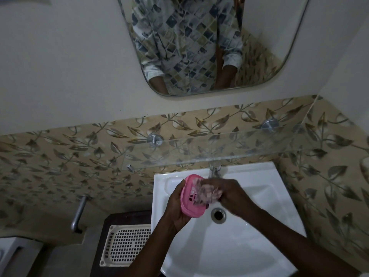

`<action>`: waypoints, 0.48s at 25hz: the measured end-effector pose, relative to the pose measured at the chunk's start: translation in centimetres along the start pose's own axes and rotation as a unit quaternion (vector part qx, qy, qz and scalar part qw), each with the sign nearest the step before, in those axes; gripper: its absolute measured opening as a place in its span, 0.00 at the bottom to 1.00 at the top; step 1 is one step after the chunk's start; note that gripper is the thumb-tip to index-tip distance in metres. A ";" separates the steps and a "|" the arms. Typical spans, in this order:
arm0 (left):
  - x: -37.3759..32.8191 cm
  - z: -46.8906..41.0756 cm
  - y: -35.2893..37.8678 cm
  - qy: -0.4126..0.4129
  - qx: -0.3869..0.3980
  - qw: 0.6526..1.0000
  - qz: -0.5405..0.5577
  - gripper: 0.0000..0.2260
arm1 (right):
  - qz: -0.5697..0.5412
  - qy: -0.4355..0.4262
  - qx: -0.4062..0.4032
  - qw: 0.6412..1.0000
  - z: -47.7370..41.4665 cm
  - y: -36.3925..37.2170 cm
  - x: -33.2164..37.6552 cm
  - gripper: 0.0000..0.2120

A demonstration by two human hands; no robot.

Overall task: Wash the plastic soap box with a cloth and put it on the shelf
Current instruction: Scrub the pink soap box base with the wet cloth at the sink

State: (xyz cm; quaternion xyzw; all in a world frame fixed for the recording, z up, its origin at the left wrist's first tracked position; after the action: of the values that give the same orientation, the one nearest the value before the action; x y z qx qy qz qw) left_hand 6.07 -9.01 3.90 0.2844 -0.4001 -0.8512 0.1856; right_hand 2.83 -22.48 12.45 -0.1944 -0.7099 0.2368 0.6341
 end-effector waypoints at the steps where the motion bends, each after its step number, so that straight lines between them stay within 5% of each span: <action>1: 0.2 0.3 -0.1 -0.012 0.010 0.999 0.029 0.29 | -0.017 0.077 -0.098 0.992 -0.3 -2.2 -1.5 0.15; 3: 0.7 0.5 -0.5 -0.017 0.011 0.998 0.059 0.33 | -0.183 0.223 -0.204 0.935 -0.6 -5.0 -4.5 0.12; 6: 1.0 0.3 -0.8 0.023 0.030 0.997 0.069 0.27 | -0.459 0.315 -0.150 0.817 0.2 -2.6 -4.5 0.12; 10: 1.2 0.2 -0.2 0.055 -0.005 0.998 0.042 0.21 | -0.467 0.336 -0.178 0.799 2.4 0.5 -2.1 0.09; 12: 1.6 0.1 0.9 0.083 -0.009 0.996 -0.039 0.21 | -0.355 0.366 -0.246 0.824 3.1 1.7 -1.7 0.08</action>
State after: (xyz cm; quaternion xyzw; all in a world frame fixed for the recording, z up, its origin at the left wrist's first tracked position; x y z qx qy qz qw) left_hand 4.88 -10.39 4.09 0.3678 -0.3646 -0.8347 0.1874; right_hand -0.08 -22.35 9.77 -0.1508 -0.4806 -0.2762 0.8185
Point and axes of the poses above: each hand's wrist, its own z-axis away from the middle knuckle, its own y-axis out of the palm, x = y × z, the point moved 7 cm from there along -z, towards the middle knuckle, and after that the axes turned 15 degrees about z, right-handed, at the moved point
